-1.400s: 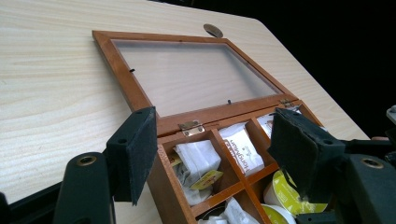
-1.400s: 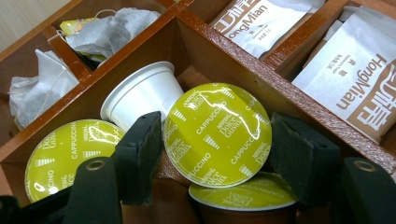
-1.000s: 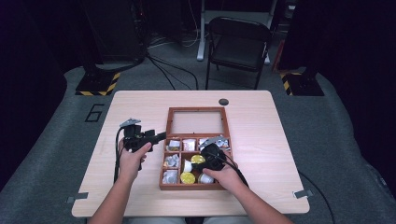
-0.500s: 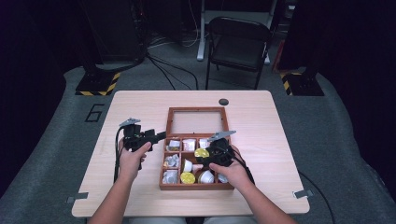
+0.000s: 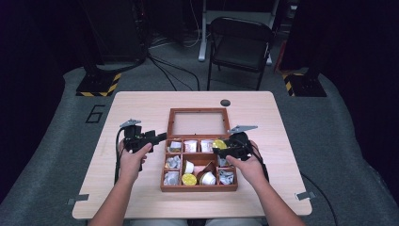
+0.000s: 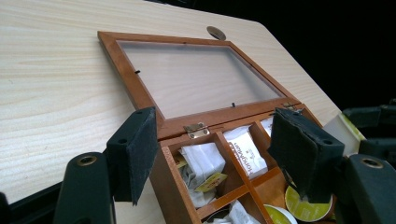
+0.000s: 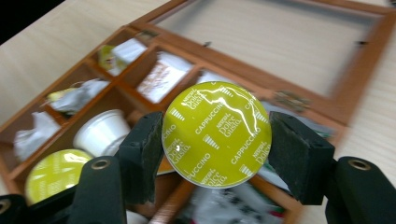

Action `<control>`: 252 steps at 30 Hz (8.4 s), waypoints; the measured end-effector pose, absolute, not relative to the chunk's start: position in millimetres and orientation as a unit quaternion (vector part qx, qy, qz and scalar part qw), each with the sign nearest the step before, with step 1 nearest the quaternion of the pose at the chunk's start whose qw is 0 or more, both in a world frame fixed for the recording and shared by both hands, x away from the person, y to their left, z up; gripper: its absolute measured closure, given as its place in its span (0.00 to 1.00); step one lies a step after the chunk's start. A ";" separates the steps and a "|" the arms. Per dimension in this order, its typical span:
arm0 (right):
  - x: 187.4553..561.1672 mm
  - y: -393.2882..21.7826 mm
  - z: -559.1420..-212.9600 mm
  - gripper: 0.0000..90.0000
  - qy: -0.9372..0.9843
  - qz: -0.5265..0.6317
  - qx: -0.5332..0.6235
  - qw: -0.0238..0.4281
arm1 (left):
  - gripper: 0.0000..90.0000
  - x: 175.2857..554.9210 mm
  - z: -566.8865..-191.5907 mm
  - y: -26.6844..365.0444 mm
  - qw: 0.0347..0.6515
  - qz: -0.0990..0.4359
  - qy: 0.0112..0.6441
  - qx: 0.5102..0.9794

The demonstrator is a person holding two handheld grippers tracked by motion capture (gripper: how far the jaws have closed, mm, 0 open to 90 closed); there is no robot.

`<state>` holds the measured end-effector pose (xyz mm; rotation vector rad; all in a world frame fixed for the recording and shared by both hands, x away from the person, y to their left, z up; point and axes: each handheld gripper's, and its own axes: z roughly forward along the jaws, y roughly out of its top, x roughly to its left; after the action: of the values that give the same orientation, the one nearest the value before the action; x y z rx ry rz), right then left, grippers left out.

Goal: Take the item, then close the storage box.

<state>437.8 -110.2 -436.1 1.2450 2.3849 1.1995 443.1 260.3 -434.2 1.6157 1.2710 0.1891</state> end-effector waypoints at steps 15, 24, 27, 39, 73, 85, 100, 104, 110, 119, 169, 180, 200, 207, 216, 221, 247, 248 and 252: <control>462.5 -198.1 -446.9 0.41 0.750 0.349 0.526 0.197 | 0.36 444.0 -435.0 261.6 0.512 0.077 0.532 0.671; 468.1 -235.7 -461.1 0.41 0.721 0.310 0.580 0.219 | 0.36 444.7 -435.2 262.6 0.512 0.080 0.530 0.671; 469.6 -247.0 -467.3 0.41 0.711 0.304 0.596 0.216 | 0.36 444.7 -435.4 262.1 0.512 0.077 0.532 0.670; 473.3 -251.1 -483.4 0.41 0.712 0.274 0.609 0.214 | 0.36 445.6 -436.3 263.5 0.511 0.079 0.531 0.672; 470.0 -248.3 -473.5 0.33 0.702 0.298 0.605 0.230 | 0.36 445.7 -436.5 263.9 0.511 0.079 0.532 0.671; 464.9 -242.2 -459.1 0.31 0.700 0.316 0.590 0.249 | 0.36 445.7 -436.4 264.9 0.509 0.080 0.533 0.671; 464.1 -219.2 -451.0 0.31 0.722 0.334 0.561 0.230 | 0.36 444.9 -437.8 261.7 0.502 0.078 0.535 0.675; 464.8 -211.8 -450.8 0.31 0.730 0.334 0.553 0.223 | 0.37 446.9 -439.9 259.7 0.496 0.082 0.533 0.681; 465.0 -196.7 -446.4 0.33 0.746 0.348 0.529 0.204 | 0.37 451.2 -442.1 255.4 0.483 0.083 0.527 0.694; 465.7 -179.8 -436.4 0.39 0.769 0.376 0.490 0.168 | 0.39 461.4 -444.2 241.6 0.470 0.080 0.514 0.713; 511.1 -137.6 -424.8 0.43 0.785 0.387 0.474 0.102 | 0.41 514.8 -453.6 229.3 0.433 0.082 0.531 0.724; 526.3 -139.2 -439.1 0.43 0.771 0.388 0.497 0.092 | 0.41 523.7 -460.7 231.6 0.433 0.085 0.536 0.720; 540.4 -140.3 -456.5 0.43 0.765 0.384 0.511 0.081 | 0.43 533.8 -471.5 227.0 0.428 0.076 0.538 0.722; 543.4 -140.9 -459.8 0.42 0.760 0.381 0.522 0.070 | 0.42 536.7 -477.3 227.3 0.417 0.070 0.544 0.724; 547.5 -138.4 -467.4 0.40 0.764 0.374 0.523 0.059 | 0.40 539.3 -482.1 226.1 0.418 0.056 0.555 0.717; 548.0 -135.6 -469.0 0.40 0.762 0.371 0.527 0.053 | 0.39 540.1 -484.0 225.0 0.415 0.051 0.557 0.717; 553.7 -130.8 -480.3 0.34 0.767 0.360 0.530 0.038 | 0.34 543.5 -494.5 222.7 0.401 0.043 0.563 0.721; 553.8 -130.9 -480.5 0.34 0.766 0.361 0.531 0.037 | 0.34 543.7 -494.7 223.0 0.401 0.042 0.563 0.721; 554.5 -131.5 -481.1 0.34 0.765 0.362 0.531 0.033 | 0.34 544.3 -495.9 223.5 0.404 0.040 0.563 0.720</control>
<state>554.5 -131.5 -481.1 1.6348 2.3549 1.1139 544.3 223.5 -495.9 1.8181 1.4227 0.1005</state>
